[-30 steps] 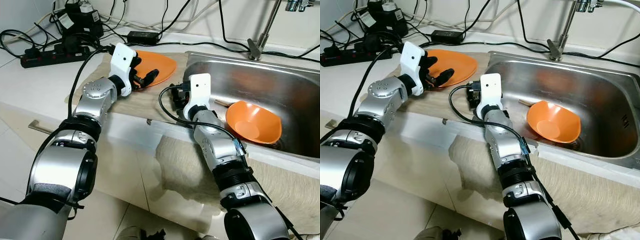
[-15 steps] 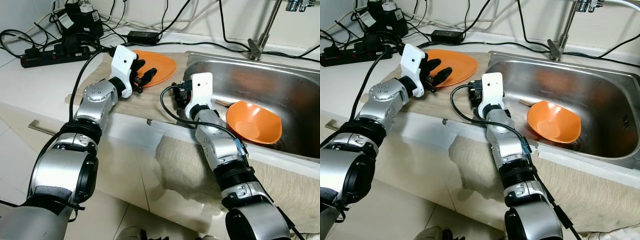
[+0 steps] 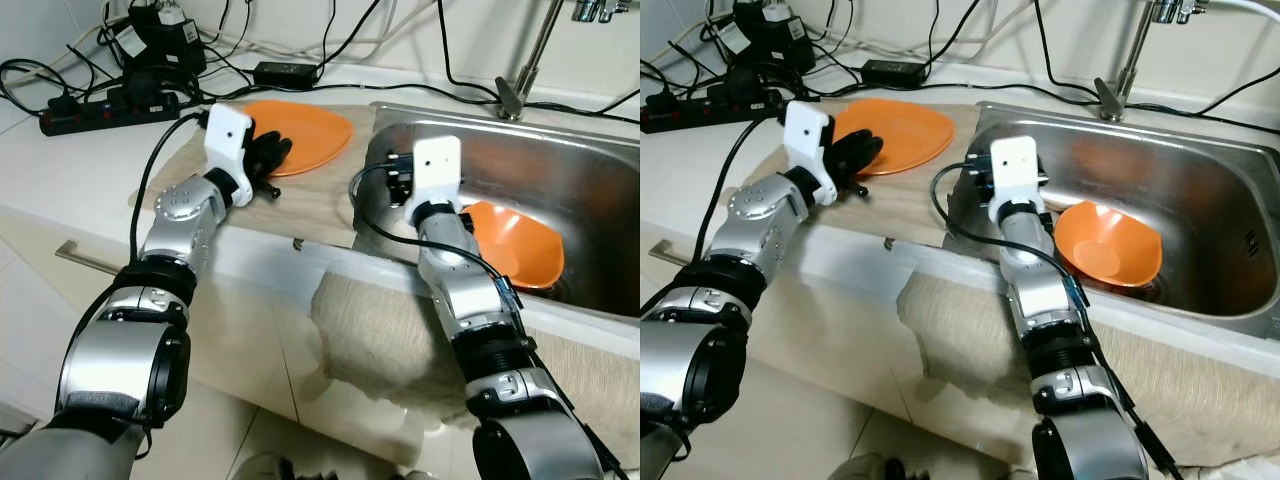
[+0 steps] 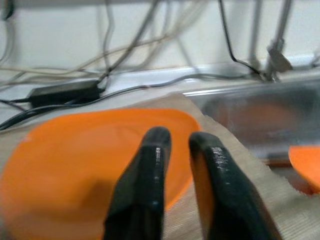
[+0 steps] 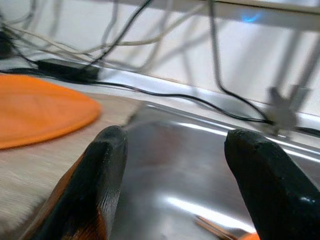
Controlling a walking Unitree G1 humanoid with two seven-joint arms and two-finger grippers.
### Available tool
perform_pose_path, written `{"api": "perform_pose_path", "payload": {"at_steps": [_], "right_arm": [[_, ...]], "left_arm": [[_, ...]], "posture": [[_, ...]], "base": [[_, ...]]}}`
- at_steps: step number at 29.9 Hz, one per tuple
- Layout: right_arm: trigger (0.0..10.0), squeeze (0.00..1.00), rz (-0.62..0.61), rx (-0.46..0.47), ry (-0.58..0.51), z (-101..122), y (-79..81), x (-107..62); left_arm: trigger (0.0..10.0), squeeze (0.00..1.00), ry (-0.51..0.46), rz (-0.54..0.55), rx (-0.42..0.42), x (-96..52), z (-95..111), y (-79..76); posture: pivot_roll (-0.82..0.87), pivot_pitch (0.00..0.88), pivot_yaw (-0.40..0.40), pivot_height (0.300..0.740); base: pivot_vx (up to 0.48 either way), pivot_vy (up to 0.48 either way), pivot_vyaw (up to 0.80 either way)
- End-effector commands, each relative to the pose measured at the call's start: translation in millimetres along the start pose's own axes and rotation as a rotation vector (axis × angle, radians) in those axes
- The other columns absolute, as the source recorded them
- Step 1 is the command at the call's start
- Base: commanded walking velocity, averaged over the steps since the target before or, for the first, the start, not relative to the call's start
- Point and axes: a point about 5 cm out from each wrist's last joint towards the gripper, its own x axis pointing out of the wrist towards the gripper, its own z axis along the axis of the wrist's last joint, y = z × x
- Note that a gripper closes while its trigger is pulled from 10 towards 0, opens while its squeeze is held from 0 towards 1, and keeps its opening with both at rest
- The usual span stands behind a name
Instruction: Kitchen organization
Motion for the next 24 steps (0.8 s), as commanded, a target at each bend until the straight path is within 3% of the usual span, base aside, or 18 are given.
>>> {"api": "perform_pose_path", "payload": {"at_steps": [1, 5, 13, 18, 20, 24], "right_arm": [[10.0, 0.00, -0.033, -0.041, -0.004, 0, -2.9, -6.2], [10.0, 0.00, -0.083, -0.088, -0.016, -3, -8.2, -19.1], [10.0, 0.00, -0.120, -0.097, -0.034, -5, -14.6, -38.9], [10.0, 0.00, -0.076, -0.066, -0.082, 0, -18.5, -51.3], [10.0, 0.00, -0.069, -0.070, -0.086, 1, -23.4, -56.1], [10.0, 0.00, -0.084, -0.103, -0.091, 4, -36.8, -69.8]], "left_arm": [[0.0, 0.00, -0.016, 0.046, -0.035, -6.2, 4, 8.1], [0.0, 0.00, -0.025, 0.083, -0.097, -16.4, 4, 12.7], [0.0, 0.00, -0.063, 0.073, -0.052, -37.0, 12, 6.1], [0.0, 0.00, -0.054, 0.029, -0.094, -66.0, -1, -20.8], [0.0, 0.00, -0.061, 0.035, -0.132, -73.1, -2, -27.7], [0.0, 0.00, -0.061, 0.009, -0.128, -84.5, 5, -39.6]], "posture": [[0.00, 0.000, 0.077, 0.740], [0.01, 0.000, 0.078, 0.740], [0.00, 0.000, 0.078, 0.740], [-0.01, 0.000, 0.068, 0.740], [-0.01, 0.000, 0.063, 0.740], [-0.01, 0.000, 0.061, 0.740]], "base": [[0.000, 0.000, 0.00], [0.000, 0.000, 0.00], [0.000, 0.000, 0.00], [0.000, 0.000, 0.00], [0.000, 0.000, 0.00], [0.000, 0.000, 0.00]]}}
